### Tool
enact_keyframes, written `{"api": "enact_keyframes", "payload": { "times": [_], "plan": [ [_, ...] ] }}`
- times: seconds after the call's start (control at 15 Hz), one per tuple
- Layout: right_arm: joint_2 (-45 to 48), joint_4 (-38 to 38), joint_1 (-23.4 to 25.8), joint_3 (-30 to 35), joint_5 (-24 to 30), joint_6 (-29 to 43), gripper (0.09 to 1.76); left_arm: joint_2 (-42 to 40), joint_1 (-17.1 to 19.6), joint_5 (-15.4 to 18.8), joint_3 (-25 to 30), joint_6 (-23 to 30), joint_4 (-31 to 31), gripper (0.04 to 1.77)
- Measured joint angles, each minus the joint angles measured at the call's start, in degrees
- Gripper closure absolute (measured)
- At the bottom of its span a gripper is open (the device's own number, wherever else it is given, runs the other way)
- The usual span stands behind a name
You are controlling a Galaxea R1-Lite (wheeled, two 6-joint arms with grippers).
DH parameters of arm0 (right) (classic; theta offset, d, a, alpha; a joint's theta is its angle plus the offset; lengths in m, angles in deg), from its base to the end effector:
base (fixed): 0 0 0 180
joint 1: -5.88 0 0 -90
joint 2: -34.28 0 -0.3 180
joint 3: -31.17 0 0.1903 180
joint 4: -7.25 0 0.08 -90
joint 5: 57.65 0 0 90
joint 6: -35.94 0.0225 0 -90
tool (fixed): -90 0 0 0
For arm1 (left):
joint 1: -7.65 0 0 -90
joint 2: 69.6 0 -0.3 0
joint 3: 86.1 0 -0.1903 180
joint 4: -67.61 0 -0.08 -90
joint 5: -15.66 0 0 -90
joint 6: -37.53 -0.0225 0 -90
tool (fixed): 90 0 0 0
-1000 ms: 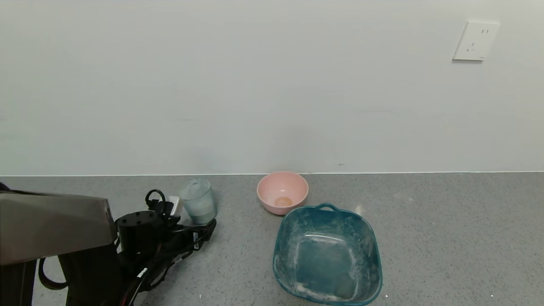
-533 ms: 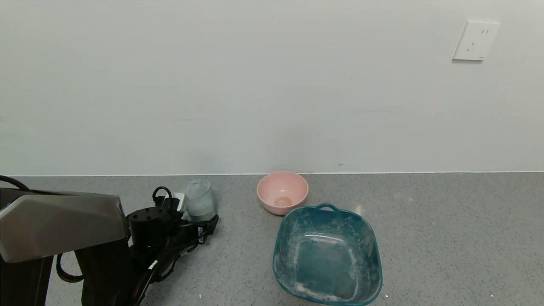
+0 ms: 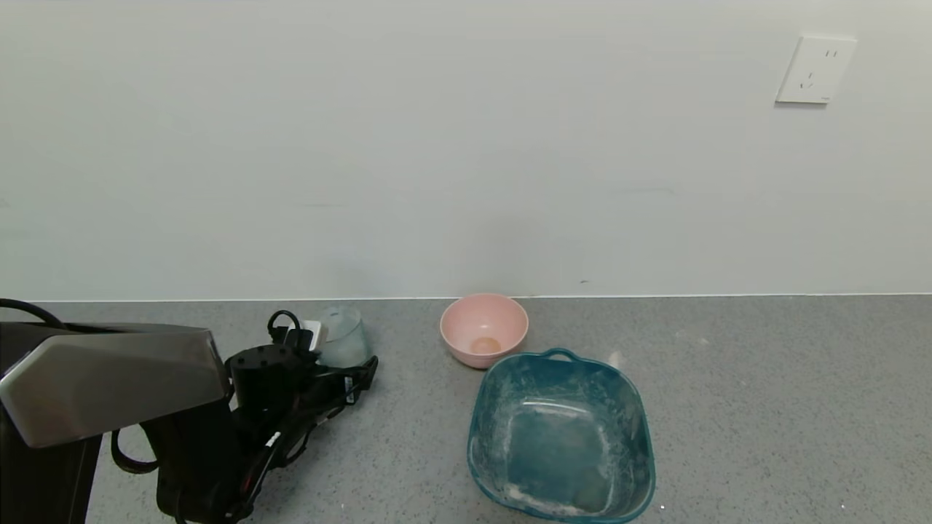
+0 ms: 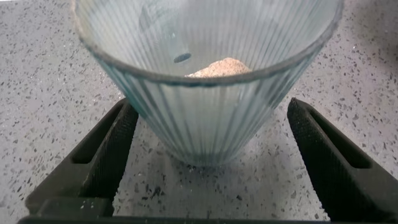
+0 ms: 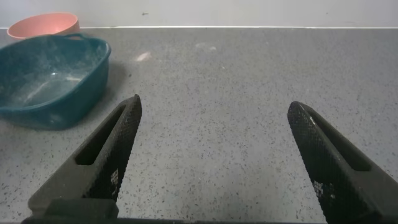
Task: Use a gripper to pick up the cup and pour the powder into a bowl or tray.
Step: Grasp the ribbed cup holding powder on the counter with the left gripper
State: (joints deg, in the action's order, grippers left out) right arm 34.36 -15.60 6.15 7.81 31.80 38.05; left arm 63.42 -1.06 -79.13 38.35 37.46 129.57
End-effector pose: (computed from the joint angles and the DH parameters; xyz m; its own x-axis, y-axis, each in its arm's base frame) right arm -0.0229 -0.0001 0.0763 0.9998 -0.0143 0.0103 0.0139 0.9992 0.0369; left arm 0.3410 -0.0503 0.0062 0.9618 -0.0629 -0.2665 0.0717 0.9971 0.0235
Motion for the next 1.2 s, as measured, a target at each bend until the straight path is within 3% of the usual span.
{"api": "enact_keyframes", "payload": {
  "times": [1.2],
  "plan": [
    [0.0, 0.0, 0.0, 0.0, 0.0, 0.0, 0.14, 2.1, 0.3, -0.9, -4.4, 0.0, 0.0, 0.09]
  ]
}}
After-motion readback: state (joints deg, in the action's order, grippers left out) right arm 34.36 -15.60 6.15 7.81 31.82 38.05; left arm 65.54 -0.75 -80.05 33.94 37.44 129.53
